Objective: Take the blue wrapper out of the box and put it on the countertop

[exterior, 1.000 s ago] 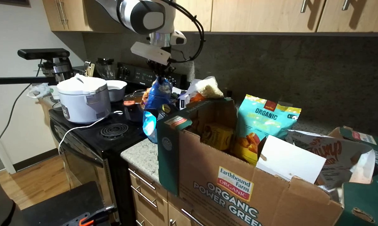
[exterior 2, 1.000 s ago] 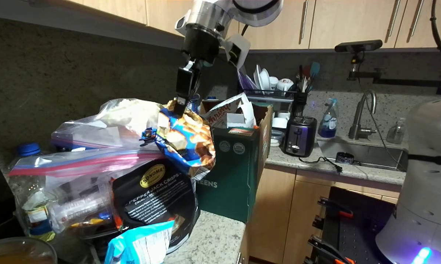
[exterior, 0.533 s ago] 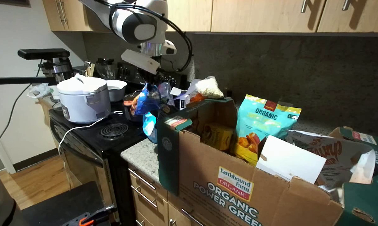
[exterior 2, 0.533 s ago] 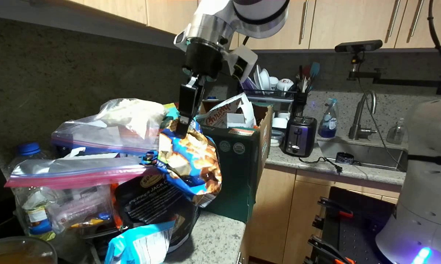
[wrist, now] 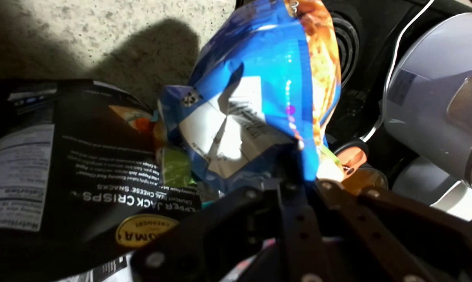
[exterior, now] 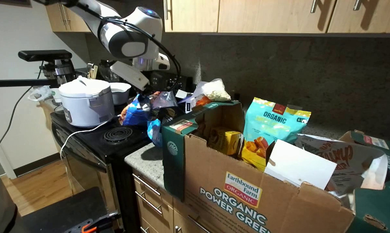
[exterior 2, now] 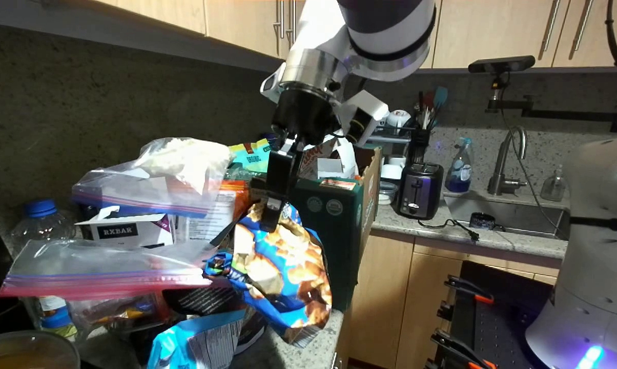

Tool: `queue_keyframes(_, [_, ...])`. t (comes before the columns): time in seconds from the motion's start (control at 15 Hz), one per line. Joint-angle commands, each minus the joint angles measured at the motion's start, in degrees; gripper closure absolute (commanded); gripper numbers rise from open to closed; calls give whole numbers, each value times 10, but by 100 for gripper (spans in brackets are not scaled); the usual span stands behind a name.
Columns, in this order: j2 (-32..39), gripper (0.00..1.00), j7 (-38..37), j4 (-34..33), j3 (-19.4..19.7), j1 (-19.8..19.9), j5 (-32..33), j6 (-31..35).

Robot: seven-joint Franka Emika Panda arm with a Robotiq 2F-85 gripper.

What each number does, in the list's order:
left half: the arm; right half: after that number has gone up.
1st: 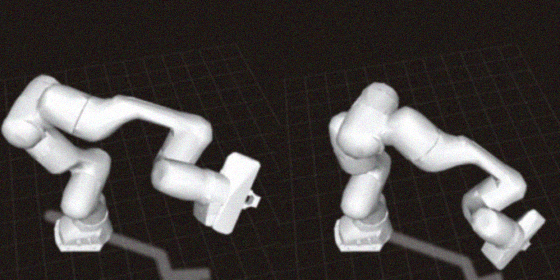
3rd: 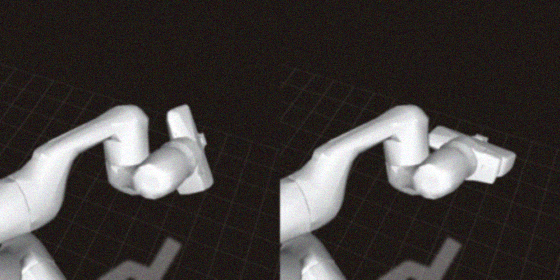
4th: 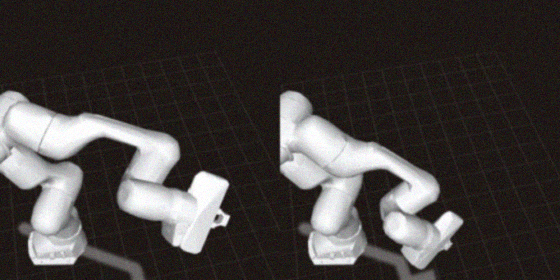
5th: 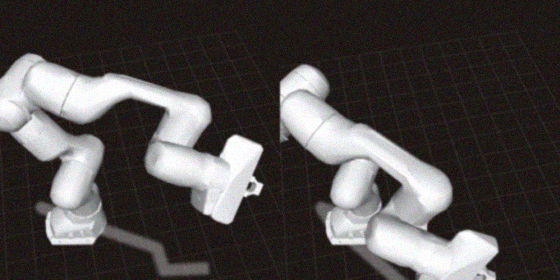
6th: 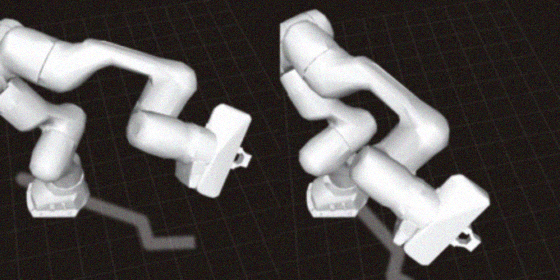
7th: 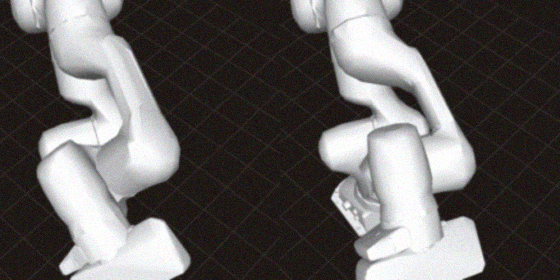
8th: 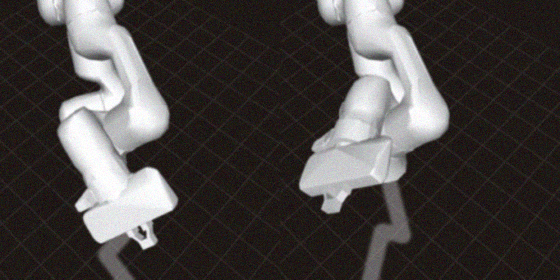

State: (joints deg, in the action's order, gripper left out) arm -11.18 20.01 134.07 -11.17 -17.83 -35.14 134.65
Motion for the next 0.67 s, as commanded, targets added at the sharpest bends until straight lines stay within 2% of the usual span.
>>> queue_keyframes(0.0, [-35,99,8,50,-3,-12,-45,28])
queue_keyframes(0.33, [-49,99,6,82,-3,-21,-76,29])
queue_keyframes(0.6, [-37,99,38,94,2,-24,-123,32])
